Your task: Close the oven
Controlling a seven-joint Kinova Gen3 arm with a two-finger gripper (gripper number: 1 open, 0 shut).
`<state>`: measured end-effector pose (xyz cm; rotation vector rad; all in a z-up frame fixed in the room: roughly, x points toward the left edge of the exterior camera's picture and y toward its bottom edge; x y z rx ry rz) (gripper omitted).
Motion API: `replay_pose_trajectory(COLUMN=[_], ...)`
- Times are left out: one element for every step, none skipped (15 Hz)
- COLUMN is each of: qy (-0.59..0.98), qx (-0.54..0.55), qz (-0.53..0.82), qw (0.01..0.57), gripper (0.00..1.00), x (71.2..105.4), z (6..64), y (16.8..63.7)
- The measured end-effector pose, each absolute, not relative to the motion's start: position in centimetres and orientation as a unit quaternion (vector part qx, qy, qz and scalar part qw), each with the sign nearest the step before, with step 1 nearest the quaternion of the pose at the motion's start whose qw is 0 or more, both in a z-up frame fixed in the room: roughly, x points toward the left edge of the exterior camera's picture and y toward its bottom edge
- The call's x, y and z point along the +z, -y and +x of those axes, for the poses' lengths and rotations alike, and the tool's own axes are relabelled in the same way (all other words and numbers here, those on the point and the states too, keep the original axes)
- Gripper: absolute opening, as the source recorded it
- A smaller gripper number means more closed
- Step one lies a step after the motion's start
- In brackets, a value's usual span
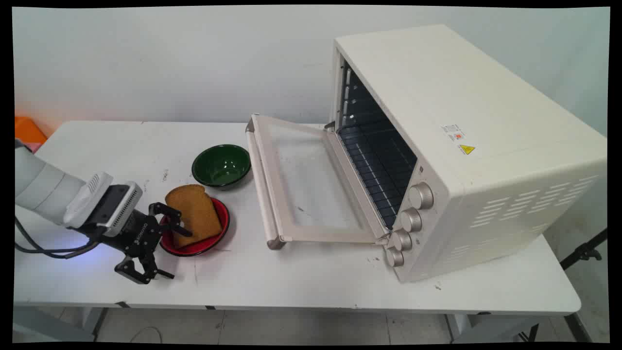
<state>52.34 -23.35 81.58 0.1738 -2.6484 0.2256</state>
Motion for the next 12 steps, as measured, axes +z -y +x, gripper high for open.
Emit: replay_pose_trajectory(qy=[0.965, 0.965, 0.964, 0.963, 0.962, 0.961, 0.959, 0.958, 0.956, 0.954, 0.952, 0.950], qx=[0.083, 0.083, 0.084, 0.085, 0.085, 0.086, 0.086, 0.087, 0.088, 0.089, 0.090, 0.092], qz=[0.065, 0.068, 0.072, 0.077, 0.082, 0.087, 0.095, 0.103, 0.112, 0.120, 0.126, 0.136], qw=[0.238, 0.240, 0.242, 0.244, 0.247, 0.249, 0.252, 0.254, 0.257, 0.260, 0.262, 0.266], gripper=[1.00, 1.00, 1.00, 1.00, 1.00, 1.00, 1.00, 1.00, 1.00, 1.00, 1.00, 1.00], x=[81.7, 81.9, 82.2, 82.5, 82.8, 83.1, 83.5, 83.8, 84.2, 84.5, 84.7, 85.0], z=[52.4, 52.4, 52.5, 52.5, 52.5, 52.5, 52.5, 52.4, 52.3, 52.1, 52.0, 51.7], y=[23.4, 23.4, 23.4, 23.4, 23.4, 23.5, 23.5, 23.6, 23.8, 24.0, 24.1, 24.4])
